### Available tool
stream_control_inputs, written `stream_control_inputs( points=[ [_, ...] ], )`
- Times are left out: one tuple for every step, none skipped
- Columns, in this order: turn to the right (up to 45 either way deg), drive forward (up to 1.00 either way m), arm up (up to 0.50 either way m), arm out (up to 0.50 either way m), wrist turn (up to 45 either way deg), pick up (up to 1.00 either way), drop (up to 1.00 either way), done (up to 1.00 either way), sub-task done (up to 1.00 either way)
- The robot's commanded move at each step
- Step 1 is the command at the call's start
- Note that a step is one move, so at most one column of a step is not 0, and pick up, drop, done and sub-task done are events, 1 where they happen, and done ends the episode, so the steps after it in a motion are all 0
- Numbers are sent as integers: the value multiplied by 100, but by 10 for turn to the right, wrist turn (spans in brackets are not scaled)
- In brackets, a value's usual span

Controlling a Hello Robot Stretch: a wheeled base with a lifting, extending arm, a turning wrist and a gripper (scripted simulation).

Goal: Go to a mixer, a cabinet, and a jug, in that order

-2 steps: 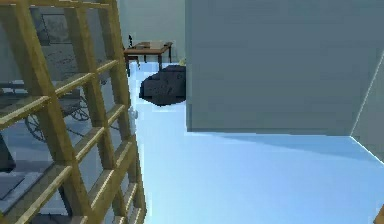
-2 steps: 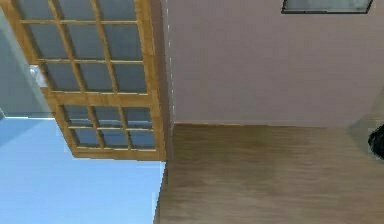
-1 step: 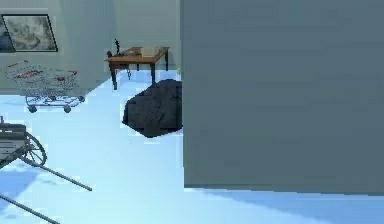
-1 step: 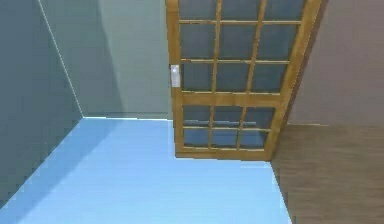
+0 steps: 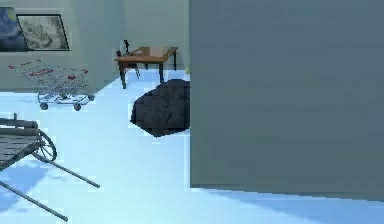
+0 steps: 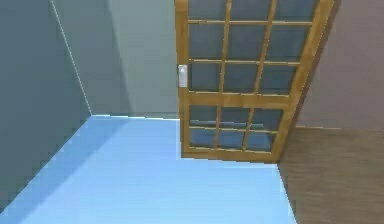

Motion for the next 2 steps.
stream_control_inputs(
  points=[
    [450,0,0,0,0,0,0,0,0],
    [450,0,0,0,0,0,0,0,0]
  ],
)
